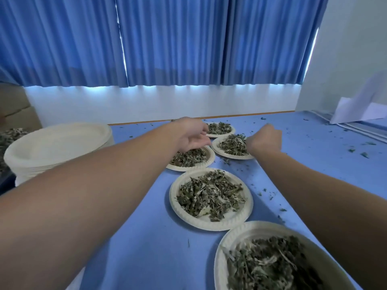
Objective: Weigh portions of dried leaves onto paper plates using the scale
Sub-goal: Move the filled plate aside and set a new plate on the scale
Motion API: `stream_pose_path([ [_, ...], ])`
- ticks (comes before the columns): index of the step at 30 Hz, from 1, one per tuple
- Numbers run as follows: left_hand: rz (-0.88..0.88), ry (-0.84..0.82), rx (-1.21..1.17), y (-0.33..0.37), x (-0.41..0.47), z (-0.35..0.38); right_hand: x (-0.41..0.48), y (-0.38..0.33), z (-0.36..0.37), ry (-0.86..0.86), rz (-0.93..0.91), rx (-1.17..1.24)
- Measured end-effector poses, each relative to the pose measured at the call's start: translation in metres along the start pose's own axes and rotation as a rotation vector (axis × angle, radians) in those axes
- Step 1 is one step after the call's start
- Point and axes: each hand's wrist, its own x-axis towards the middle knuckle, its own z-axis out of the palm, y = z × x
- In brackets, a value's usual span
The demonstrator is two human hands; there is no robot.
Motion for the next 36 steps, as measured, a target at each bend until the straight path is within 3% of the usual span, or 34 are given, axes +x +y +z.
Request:
stream_pose_path([
  [3,0.085,0.023,0.018,0.008,-0.018,-0.014,-0.035,-0.038,-0.004,-0.162,-0.365,0.127],
  [5,0.144,0.029,0.055,0.016,-0.039,-0.027,-0.068,-0.071,-0.008,-0.317,-0.573,0.097],
  [7,0.205,0.087,0.098,0.023,-0.064,-0.046,-0.098,-0.105,-0.007,-0.349,-0.715,0.044],
  [11,0.313,0.299,0.238,0.032,-0.119,-0.113,-0.157,-0.165,0.0,-0.307,-0.82,0.106],
  [15,0.283,0.278,0.387,0.023,-0.172,-0.187,-0.211,-0.204,0.012,-0.442,-0.975,0.111],
  [20,0.408,0.364,0.764,-0.008,-0.206,-0.252,-0.249,-0.224,0.019,-0.612,-1.209,-0.162],
  [25,0.504,0.302,1.05,-0.025,-0.217,-0.279,-0.263,-0.234,0.019,-0.579,-1.318,-0.397],
  [36,0.61,0.255,1.121,-0.038,-0.208,-0.286,-0.259,-0.239,0.023,-0.607,-1.326,-0.528],
])
